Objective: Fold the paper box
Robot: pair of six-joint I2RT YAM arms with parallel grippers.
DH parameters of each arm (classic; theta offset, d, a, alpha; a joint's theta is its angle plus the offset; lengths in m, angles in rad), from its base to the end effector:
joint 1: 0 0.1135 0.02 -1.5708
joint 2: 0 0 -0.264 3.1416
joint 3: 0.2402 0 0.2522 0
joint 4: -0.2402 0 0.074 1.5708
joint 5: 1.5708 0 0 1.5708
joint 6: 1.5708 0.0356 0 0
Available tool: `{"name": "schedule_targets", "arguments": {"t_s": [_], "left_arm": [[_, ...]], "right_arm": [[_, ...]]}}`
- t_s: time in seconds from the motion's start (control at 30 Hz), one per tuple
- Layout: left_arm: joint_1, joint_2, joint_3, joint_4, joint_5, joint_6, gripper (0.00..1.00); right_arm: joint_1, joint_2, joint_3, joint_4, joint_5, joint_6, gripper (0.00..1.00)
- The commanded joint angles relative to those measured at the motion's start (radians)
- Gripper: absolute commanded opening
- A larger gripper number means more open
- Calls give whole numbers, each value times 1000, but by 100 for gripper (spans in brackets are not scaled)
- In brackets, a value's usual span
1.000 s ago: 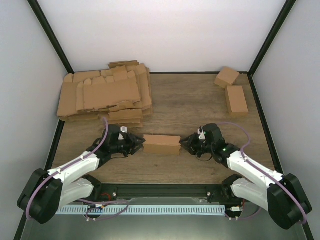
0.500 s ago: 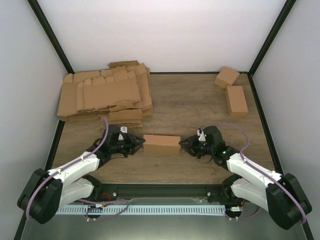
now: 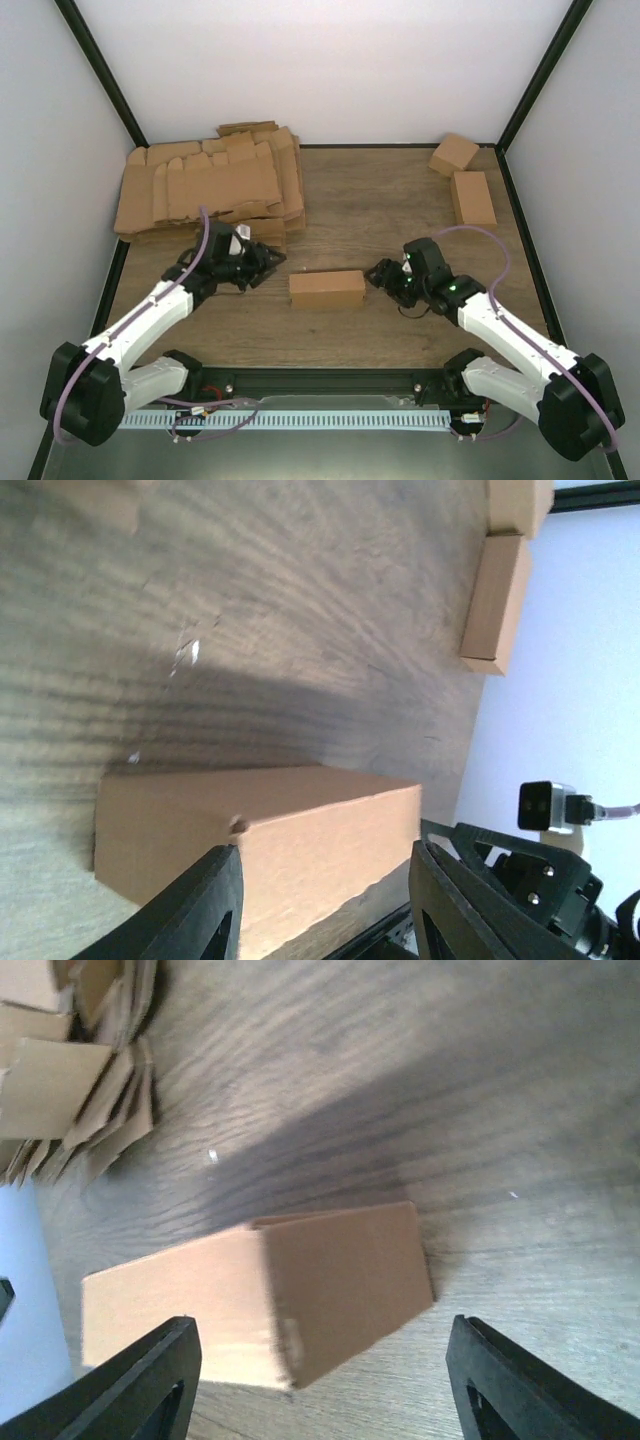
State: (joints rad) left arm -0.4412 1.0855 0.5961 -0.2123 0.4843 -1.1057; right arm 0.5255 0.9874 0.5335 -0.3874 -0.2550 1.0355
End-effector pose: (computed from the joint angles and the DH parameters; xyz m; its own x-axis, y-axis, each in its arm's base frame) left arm 0.1935 -0.1097 0.2167 -0.8870 -0.4559 -0.0739 -0.2080 0.5372 -0.8174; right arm 0.1627 0.1047 0.1995 -0.8716 0.4567 -0.1782 0.2329 0.7056 0.6692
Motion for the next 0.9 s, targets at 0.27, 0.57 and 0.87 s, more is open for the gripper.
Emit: {"name": "schedule_targets", "arguments": {"t_s": [0.27, 0.57, 0.87], "left_arm": [[46, 147, 155, 27, 431, 362, 4], [25, 186, 14, 211, 427, 263, 4], [-8, 247, -88, 320, 401, 248, 4]], "right_arm": [[-1, 59, 160, 171, -350, -281, 1], [-42, 234, 70, 480, -600, -218, 1], [-130, 358, 66, 458, -679, -305, 1]]}}
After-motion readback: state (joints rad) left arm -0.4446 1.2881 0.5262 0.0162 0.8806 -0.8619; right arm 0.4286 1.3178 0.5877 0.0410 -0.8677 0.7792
